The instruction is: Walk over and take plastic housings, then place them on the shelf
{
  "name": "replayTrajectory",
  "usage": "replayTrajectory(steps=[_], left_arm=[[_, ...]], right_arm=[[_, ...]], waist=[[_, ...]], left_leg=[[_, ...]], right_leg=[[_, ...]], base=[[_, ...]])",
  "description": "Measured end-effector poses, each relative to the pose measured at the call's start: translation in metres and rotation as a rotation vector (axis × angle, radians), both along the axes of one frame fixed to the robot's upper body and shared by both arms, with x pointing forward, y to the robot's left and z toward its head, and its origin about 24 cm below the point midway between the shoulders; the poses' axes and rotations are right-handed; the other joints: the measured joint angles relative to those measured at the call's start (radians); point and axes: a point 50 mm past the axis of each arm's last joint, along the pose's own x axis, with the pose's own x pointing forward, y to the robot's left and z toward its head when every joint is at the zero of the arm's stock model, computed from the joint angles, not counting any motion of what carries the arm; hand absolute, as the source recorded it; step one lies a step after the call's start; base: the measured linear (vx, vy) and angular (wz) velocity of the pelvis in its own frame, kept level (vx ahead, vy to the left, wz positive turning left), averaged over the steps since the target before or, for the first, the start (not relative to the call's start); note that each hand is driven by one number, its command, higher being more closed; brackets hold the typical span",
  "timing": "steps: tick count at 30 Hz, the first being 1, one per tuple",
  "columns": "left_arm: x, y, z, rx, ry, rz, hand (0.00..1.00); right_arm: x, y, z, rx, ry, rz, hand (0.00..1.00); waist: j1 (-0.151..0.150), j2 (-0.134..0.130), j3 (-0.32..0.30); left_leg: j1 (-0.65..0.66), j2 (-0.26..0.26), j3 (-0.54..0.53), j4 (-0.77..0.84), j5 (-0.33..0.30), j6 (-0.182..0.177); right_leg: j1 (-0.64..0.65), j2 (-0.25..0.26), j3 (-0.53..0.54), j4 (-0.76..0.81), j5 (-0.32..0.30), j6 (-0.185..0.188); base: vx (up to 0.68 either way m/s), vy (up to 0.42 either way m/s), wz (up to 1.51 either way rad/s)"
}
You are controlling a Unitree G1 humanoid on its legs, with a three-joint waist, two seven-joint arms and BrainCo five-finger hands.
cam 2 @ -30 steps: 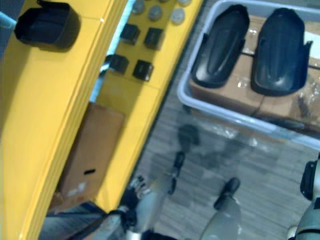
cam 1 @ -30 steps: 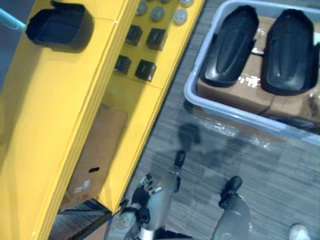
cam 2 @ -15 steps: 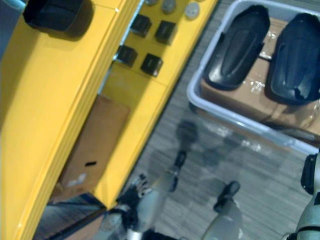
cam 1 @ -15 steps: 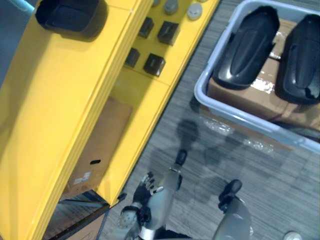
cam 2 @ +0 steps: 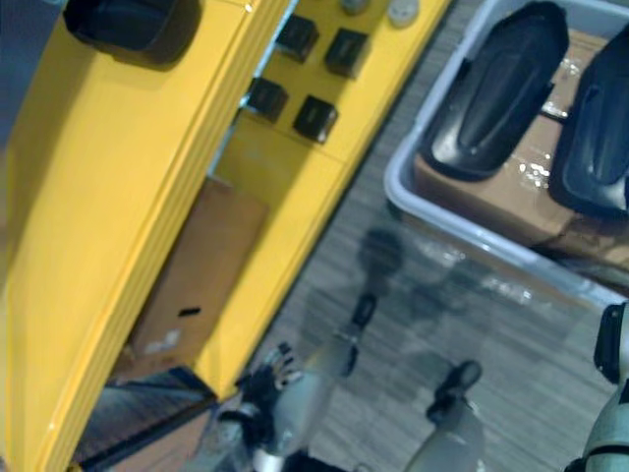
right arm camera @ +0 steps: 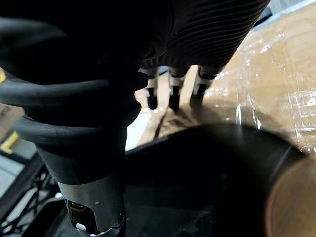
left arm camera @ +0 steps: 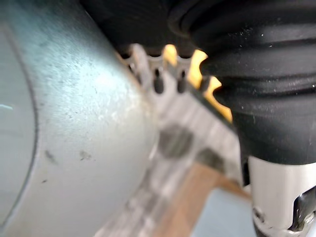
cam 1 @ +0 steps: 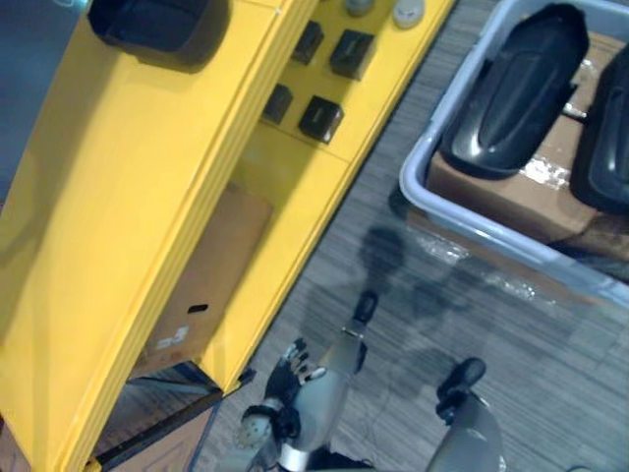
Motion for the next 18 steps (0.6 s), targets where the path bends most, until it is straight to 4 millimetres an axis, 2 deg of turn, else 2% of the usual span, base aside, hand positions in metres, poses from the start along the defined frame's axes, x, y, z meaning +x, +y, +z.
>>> replayTrajectory(steps=[6,10,18], left_arm=[[0.0,0.0,0.0,-0.024,0.009,0.015,0.0],[0.0,0.0,0.0,-0.028,0.012,0.017,0.0],[0.0,-0.002,0.001,-0.03,0.002,0.012,0.0]], right_arm=[[-0.012,-0.011,0.004,-0.043,0.093,-0.015,1.0],[-0.025,-0.022,0.005,-0.111,0.242,0.024,1.0],[-0.034,-0.028,0.003,-0.173,0.472,-0.02,1.0]], waist=[[0.009,0.002,-0.001],[0.013,0.004,-0.003],[0.029,0.006,-0.004]], left_leg=[[-0.007,-0.002,-0.003,0.0,-0.001,0.001],[-0.009,-0.001,-0.003,0.0,-0.005,0.0],[0.001,-0.001,-0.016,-0.001,-0.005,-0.001]], right_leg=[[-0.001,0.0,-0.006,-0.008,-0.001,0.002],[0.0,0.002,-0.008,-0.014,-0.001,0.003],[0.023,0.004,-0.027,-0.013,-0.005,0.002]], base=[[0.0,0.002,0.03],[0.0,0.0,0.0],[0.02,0.001,0.05]])
